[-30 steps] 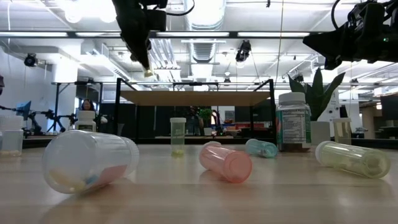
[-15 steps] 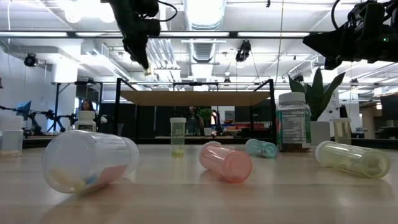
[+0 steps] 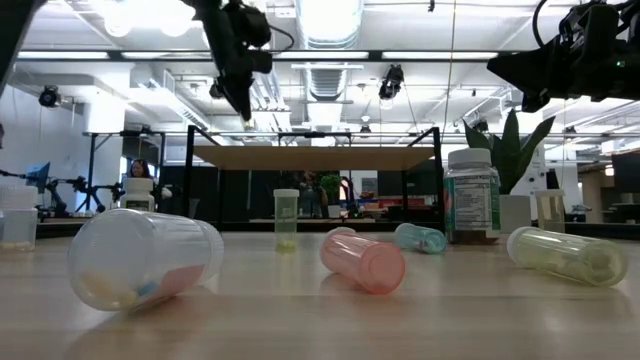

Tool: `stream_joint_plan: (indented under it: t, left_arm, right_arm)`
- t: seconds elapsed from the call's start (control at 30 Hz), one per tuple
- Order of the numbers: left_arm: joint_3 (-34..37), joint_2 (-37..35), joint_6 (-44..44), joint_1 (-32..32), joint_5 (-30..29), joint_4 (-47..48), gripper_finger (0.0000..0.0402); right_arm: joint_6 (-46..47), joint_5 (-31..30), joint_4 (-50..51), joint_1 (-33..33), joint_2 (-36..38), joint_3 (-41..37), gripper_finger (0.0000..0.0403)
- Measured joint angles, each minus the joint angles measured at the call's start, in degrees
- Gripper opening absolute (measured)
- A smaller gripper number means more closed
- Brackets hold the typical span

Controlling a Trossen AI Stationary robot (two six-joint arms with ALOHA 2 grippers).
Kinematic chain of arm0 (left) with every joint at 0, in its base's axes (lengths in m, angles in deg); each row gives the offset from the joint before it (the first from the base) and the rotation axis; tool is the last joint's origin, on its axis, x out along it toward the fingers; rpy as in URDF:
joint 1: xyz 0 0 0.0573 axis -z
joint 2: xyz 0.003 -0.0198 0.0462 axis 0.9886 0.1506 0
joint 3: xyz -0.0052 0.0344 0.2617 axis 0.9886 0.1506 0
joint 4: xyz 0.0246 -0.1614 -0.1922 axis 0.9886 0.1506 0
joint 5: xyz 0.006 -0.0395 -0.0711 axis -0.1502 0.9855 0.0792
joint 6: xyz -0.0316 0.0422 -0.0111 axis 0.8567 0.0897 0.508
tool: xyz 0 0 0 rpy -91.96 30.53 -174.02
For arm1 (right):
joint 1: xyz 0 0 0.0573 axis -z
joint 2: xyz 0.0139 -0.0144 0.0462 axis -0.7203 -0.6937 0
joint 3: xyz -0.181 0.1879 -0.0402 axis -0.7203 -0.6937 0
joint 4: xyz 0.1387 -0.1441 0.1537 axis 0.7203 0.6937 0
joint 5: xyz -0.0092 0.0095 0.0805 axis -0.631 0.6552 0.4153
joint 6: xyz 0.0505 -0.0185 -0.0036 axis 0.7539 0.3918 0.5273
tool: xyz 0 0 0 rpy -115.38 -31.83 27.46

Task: Pick and place medicine bottles onto shelf by color
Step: Put the yellow pill bottle on the shelf, then put the transparent medicine bottle on the shelf

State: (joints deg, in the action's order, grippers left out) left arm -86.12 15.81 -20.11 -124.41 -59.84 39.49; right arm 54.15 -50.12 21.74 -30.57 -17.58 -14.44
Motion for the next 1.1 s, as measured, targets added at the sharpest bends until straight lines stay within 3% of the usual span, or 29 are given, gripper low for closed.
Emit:
stream_joint_plan:
  t: [0.43,0.8,1.1]
  left_arm:
    - [-0.69,7.49,0.18,-3.91,-0.04,3.29,0.0087]
    - [-0.92,6.98,0.46,-3.93,-1.5,2.97,0.0171]
    - [-0.86,5.01,0.57,-3.93,-4.77,3.43,0.0181]
  right_arm:
    - [0.03,0.0,0.02,0.02,0.0,0.0,0.0009]
    - [-0.01,0.0,0.02,0.0,0.0,0.0,0.0009]
    - [0.0,0.0,0.02,0.0,0.0,0.0,0.0009]
